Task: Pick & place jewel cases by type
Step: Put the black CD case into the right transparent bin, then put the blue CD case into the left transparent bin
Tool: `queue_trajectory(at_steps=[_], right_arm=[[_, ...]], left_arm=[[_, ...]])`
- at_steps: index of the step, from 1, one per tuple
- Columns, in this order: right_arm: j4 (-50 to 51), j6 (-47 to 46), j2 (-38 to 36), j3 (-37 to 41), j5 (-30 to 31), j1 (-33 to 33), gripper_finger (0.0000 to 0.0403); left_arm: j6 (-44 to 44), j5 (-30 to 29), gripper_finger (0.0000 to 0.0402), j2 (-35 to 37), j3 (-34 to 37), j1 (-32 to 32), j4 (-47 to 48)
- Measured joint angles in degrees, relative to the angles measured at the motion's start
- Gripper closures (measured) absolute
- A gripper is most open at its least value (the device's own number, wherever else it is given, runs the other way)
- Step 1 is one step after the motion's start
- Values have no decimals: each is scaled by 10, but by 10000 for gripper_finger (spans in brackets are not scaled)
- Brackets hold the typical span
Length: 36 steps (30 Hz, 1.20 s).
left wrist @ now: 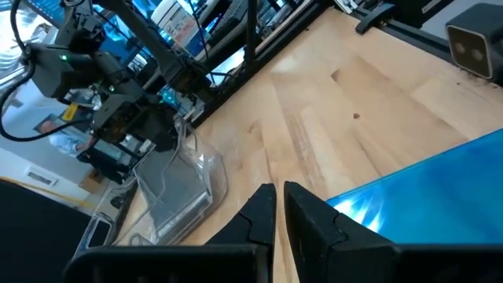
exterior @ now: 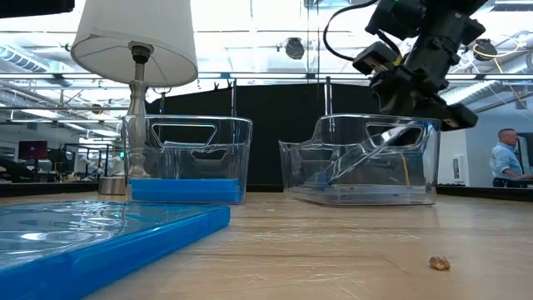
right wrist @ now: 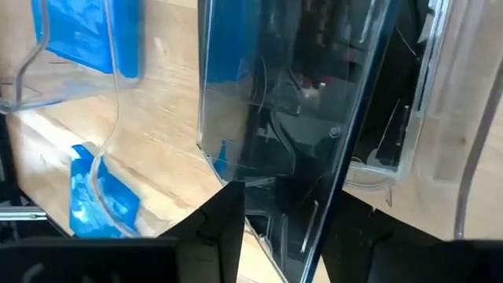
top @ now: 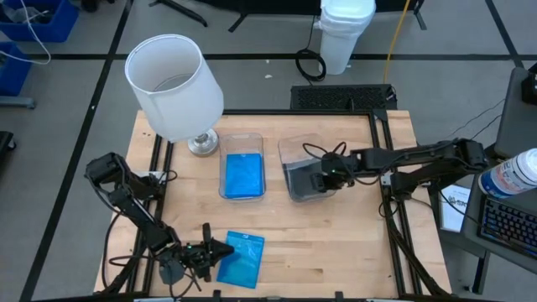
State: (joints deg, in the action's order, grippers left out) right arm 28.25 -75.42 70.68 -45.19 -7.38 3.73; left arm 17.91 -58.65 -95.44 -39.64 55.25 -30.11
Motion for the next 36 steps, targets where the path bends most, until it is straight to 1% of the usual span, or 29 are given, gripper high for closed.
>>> queue_trajectory(at_steps=[2, 5, 8, 12, 15, 18, 21, 24, 27, 29, 31, 32, 34, 36], right_arm=[[2, 0, -2, -1, 0, 0, 272], [37, 10, -2, -20, 0, 1, 272], [93, 34, -2, -53, 3, 8, 272], [196, 74, -2, -117, 27, 20, 273], [281, 105, -2, -178, 60, 27, 273], [343, 146, -2, -245, 116, 24, 273], [346, 213, -2, -293, 174, -13, 273], [273, 275, -2, -304, 237, -88, 273], [154, 370, 5, -297, 310, -189, 273], [29, 478, 14, -268, 390, -268, 273], [-111, 595, 22, -212, 472, -344, 273], [-198, 647, 28, -180, 498, -375, 273], [-381, 731, 42, -111, 514, -421, 273], [-557, 785, 65, -43, 504, -451, 273]], left_arm=[[0, -1, 364, 0, 0, -3, 0], [-2, 2, 364, 0, 0, -9, -1], [-8, 5, 364, 0, 0, -15, -1], [-10, 6, 364, 0, 0, -24, -2], [-13, 6, 364, 0, 0, -33, -2], [-27, 7, 364, 0, 0, -40, -2], [-40, 24, 364, 0, 0, -47, -1], [-48, 40, 364, 0, 0, -53, -1], [-48, 47, 364, 0, 0, -60, -6], [-31, 46, 364, 0, 0, -68, -19], [-23, 45, 364, 0, 0, -81, -32], [-25, 45, 364, 0, 0, -88, -39], [-54, 46, 364, 0, 0, -102, -53], [-98, 46, 364, 0, 0, -112, -55]])
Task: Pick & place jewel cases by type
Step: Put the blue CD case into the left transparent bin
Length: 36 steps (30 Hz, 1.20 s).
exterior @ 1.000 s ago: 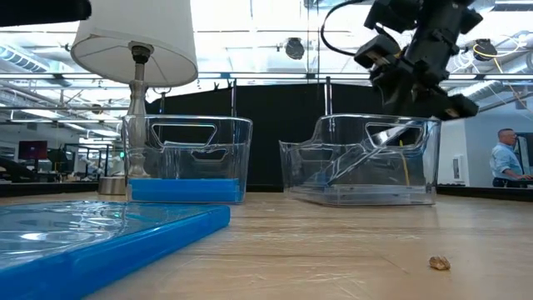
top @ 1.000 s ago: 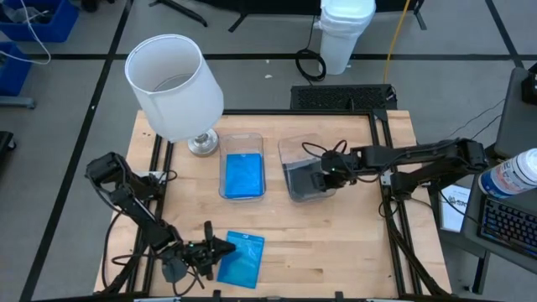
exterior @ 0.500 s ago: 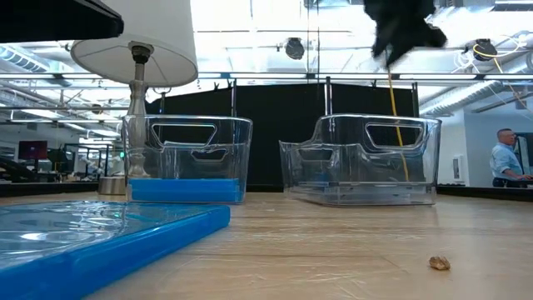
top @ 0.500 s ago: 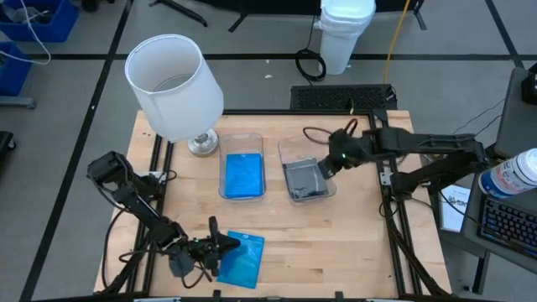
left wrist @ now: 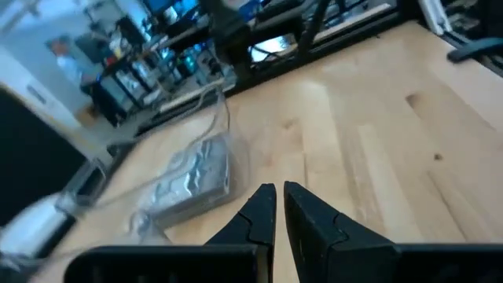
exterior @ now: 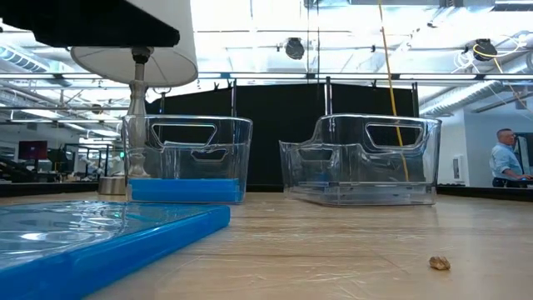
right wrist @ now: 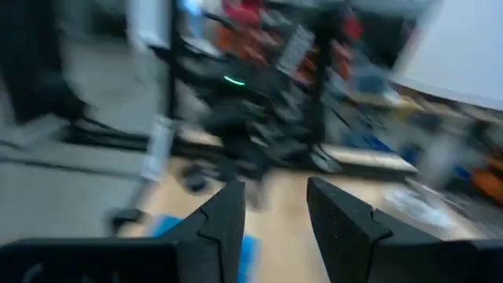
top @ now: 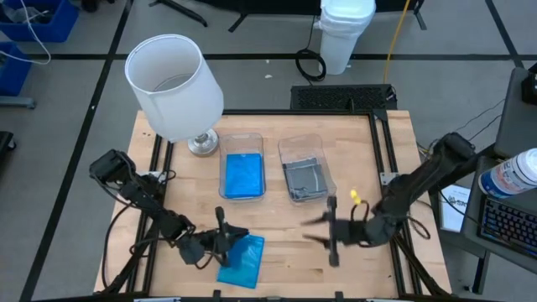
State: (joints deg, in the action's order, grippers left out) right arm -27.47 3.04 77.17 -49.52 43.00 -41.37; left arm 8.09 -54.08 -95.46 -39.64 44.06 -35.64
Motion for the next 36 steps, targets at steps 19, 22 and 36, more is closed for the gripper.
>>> queue_trajectory(at_steps=[19, 22, 36], right_arm=[[-315, 90, 117, 169, -187, 39, 308], [-290, 59, 117, 169, -192, 59, 313], [-272, 5, 117, 169, -193, 102, 314]], left_arm=[[-80, 112, 364, 0, 0, 10, 42], [-57, 126, 364, 0, 0, 5, 42], [-138, 191, 364, 0, 0, -30, 58]])
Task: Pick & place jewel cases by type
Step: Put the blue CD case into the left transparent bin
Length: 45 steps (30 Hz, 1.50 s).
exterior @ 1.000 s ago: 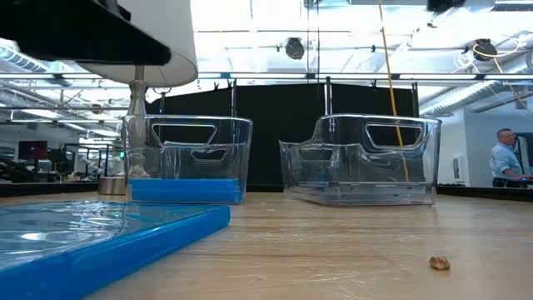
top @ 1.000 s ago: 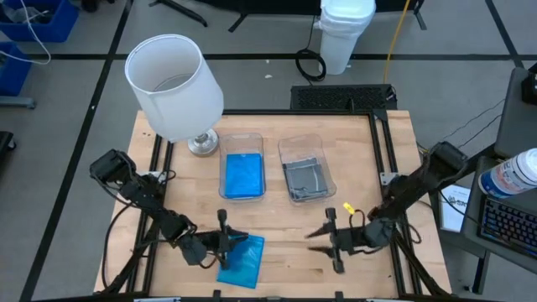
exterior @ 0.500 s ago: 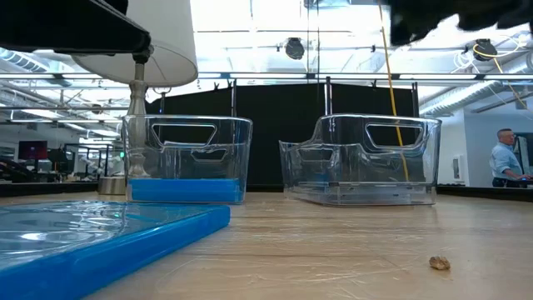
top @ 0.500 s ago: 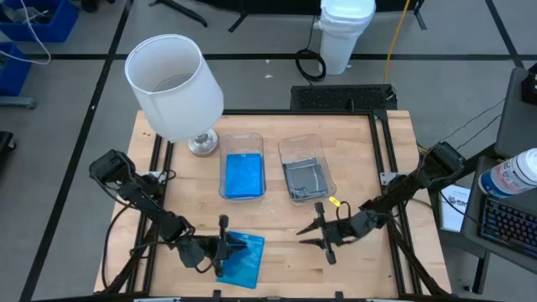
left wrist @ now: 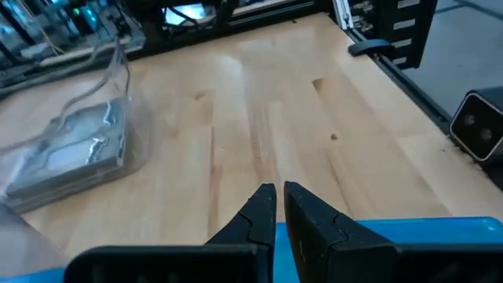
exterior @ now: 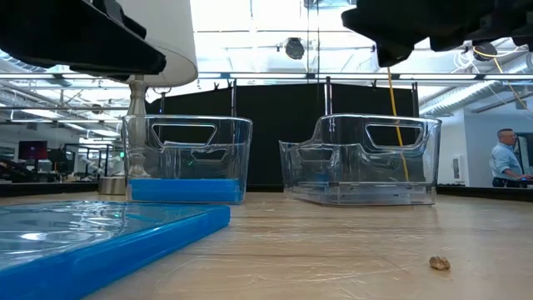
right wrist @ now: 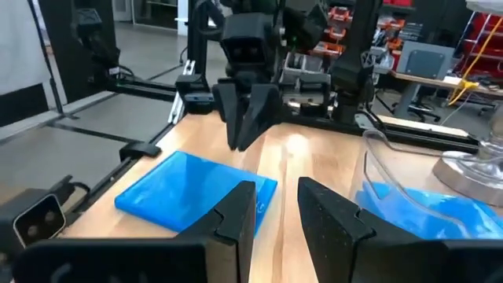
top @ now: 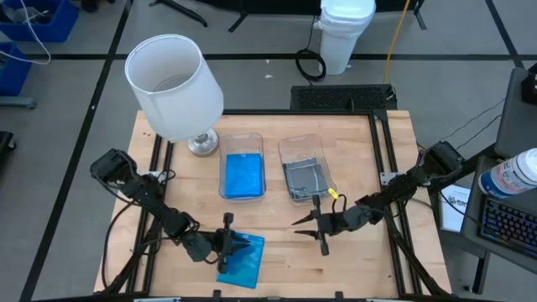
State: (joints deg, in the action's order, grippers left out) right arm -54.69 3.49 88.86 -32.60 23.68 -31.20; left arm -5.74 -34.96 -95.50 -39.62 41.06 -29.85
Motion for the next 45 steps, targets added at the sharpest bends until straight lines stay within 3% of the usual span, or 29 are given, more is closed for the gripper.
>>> queue_trajectory(at_steps=[6, 15, 18, 22, 27, 30, 36, 41, 45], right_arm=[[1, -27, 0, 0, -62, 0, 314], [-8, 0, 7, 0, -57, 0, 319], [-29, 32, 21, -5, -26, -8, 343], [-4, 41, 59, -30, -14, -15, 393], [71, 30, 89, -84, -13, -14, 399], [106, 18, 101, -109, -17, -13, 401], [131, 20, 148, -176, -89, -16, 402], [197, -3, 185, -235, -90, -7, 402], [221, -30, 217, -265, -90, 13, 402]], left_arm=[[6, 5, 364, 0, 0, 15, -7], [28, -12, 364, 0, -6, 30, 3], [25, -60, 364, 0, -47, 59, 74], [-32, -113, 364, -2, -131, 110, 244], [-117, -123, 364, -27, -210, 162, 398], [-153, -101, 364, -41, -235, 181, 414], [-183, -81, 364, -99, -267, 225, 442], [-232, -105, 364, -145, -298, 235, 501], [-270, -72, 364, -156, -305, 226, 524]])
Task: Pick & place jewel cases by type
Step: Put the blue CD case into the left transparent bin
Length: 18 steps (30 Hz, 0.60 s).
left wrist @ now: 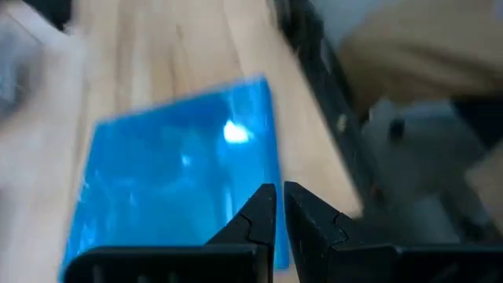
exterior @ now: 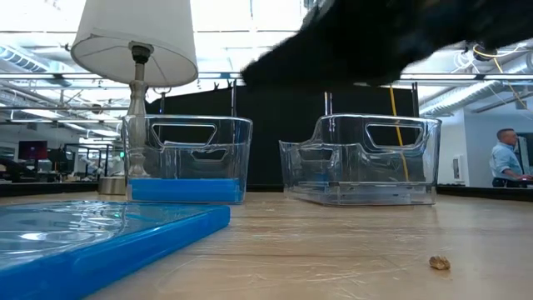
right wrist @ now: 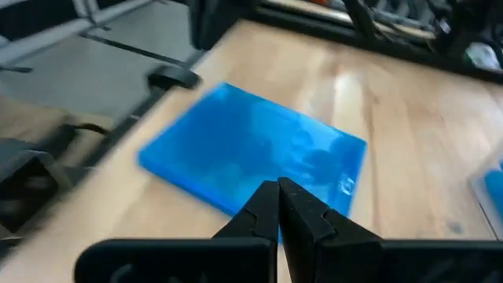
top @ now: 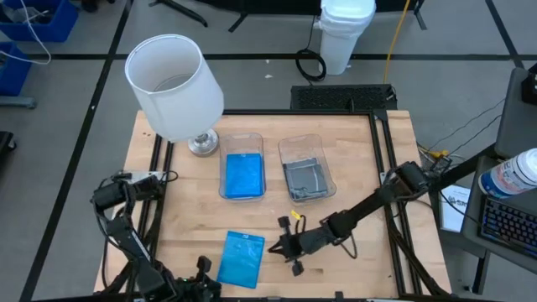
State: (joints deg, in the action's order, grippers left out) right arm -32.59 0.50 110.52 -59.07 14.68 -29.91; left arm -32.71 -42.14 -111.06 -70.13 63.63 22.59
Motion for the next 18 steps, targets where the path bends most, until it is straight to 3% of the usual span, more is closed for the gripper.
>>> queue_trajectory(at_steps=[9, 13, 18], right_arm=[[29, -68, 32, -3, 4, 51, 402], [27, -74, 32, -3, 4, 60, 402], [31, -82, 32, -3, 3, 61, 402]], left_arm=[[-47, 107, 356, -14, 2, -17, 34], [-71, 126, 319, -12, 2, -26, 50], [-41, 123, 262, -12, 2, -24, 63]])
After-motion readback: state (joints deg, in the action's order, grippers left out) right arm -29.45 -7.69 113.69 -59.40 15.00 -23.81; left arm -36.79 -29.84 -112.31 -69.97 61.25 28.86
